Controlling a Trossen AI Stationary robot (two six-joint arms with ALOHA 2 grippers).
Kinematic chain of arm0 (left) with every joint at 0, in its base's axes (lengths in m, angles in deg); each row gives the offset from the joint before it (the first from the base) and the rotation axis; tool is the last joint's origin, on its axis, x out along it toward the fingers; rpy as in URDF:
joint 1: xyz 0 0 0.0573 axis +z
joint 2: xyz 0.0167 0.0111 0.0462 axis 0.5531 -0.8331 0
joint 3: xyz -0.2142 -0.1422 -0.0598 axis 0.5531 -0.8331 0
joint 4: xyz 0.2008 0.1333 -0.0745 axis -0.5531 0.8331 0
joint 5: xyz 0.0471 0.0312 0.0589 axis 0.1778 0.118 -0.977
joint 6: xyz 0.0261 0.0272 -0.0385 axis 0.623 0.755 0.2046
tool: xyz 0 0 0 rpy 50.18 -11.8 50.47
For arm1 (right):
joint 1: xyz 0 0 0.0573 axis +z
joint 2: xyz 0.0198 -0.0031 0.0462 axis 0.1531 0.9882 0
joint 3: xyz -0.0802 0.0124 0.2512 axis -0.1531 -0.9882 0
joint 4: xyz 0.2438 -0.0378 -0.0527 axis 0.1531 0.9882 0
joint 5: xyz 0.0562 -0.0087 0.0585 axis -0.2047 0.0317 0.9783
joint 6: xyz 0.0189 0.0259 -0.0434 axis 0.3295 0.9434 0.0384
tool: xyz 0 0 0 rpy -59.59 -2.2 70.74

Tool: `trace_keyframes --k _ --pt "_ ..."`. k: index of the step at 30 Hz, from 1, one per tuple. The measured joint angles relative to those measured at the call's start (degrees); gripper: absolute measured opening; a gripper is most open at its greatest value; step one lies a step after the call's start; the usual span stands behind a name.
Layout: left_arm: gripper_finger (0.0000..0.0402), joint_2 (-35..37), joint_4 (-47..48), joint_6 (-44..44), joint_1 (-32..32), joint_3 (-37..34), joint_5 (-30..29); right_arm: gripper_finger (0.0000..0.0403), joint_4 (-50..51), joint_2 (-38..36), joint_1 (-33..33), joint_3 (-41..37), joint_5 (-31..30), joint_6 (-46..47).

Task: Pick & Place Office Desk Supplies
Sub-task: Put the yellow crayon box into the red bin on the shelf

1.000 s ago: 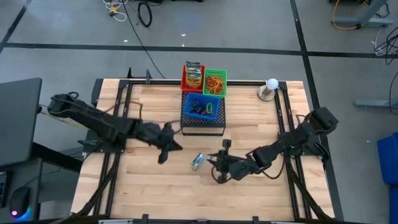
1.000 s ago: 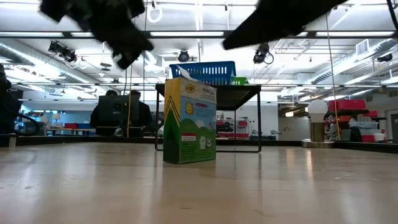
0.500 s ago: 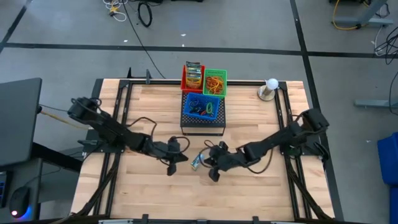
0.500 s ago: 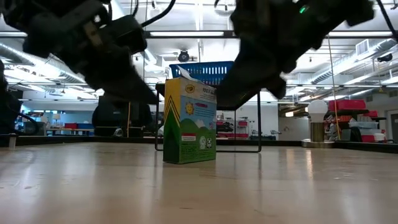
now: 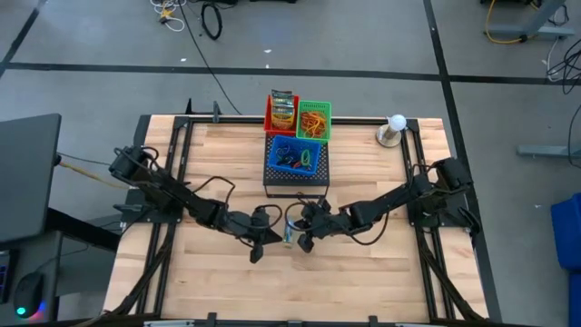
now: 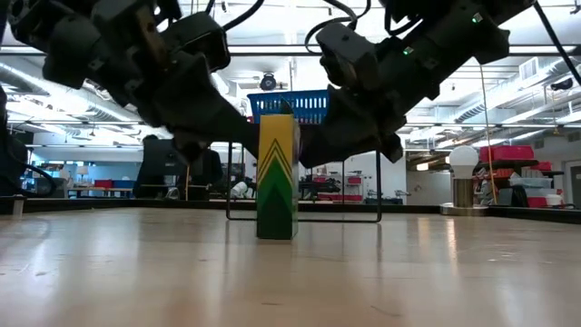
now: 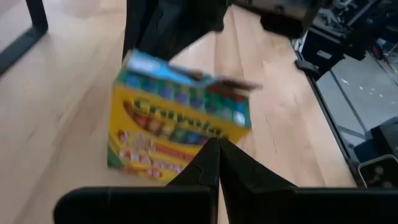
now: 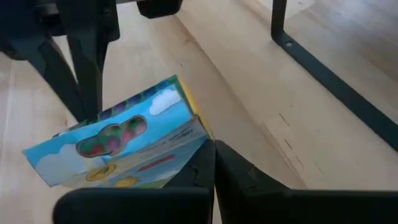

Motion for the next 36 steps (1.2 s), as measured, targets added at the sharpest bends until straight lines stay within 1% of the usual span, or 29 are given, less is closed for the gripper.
trace_keyframes --k 5,10,17,19,21,23,25,27,28,32,34,36 --pt "0.0007 -1.33 -0.42 0.28 -0.05 1.51 -0.31 0.0006 -0.95 0.00 -0.86 0.00 -0.04 -1.06" --pt "0.0007 -3.74 -2.39 0.33 -0.05 2.86 0.46 0.0006 -4.34 0.00 -1.31 0.00 0.18 -3.22" --pt "0.0007 -4.91 -2.58 1.11 -0.05 4.15 0.59 0.0006 -3.75 -1.23 -1.04 -0.07 0.79 -3.78" --pt "0.0007 -4.17 -2.37 1.50 -0.14 3.88 1.19 0.0007 -1.46 -2.94 -0.02 -0.07 -0.16 -3.09" --pt "0.0007 -2.95 -2.18 1.89 -0.42 3.64 2.14 0.0011 2.38 -4.85 1.63 -0.03 -2.39 -1.64" --pt "0.0007 -1.48 -0.50 2.54 -0.82 3.64 3.16 0.0019 5.42 -6.32 3.55 -0.04 -3.92 0.43" --pt "0.0007 0.00 0.55 3.07 -1.03 3.55 4.01 0.0036 7.93 -6.88 6.06 -0.04 -4.90 4.27" --pt "0.0007 2.41 2.62 3.63 -1.43 3.51 4.14 0.0063 7.63 -6.43 9.45 -0.04 -6.68 8.08" --pt "0.0007 3.35 2.87 3.74 -1.54 3.51 4.38 0.0079 5.85 -5.51 11.30 -0.03 -8.27 9.54" --pt "0.0007 8.43 8.00 4.05 -2.01 3.49 5.07 0.0162 -1.46 -0.51 17.22 -0.04 -17.49 12.94" --pt "0.0007 11.24 10.84 4.12 -2.31 3.50 4.92 0.0206 -3.88 2.54 18.34 0.15 -22.12 14.94" --pt "0.0007 13.61 13.31 4.46 -2.54 3.50 4.56 0.0246 -4.51 6.15 18.49 1.52 -25.22 16.91"
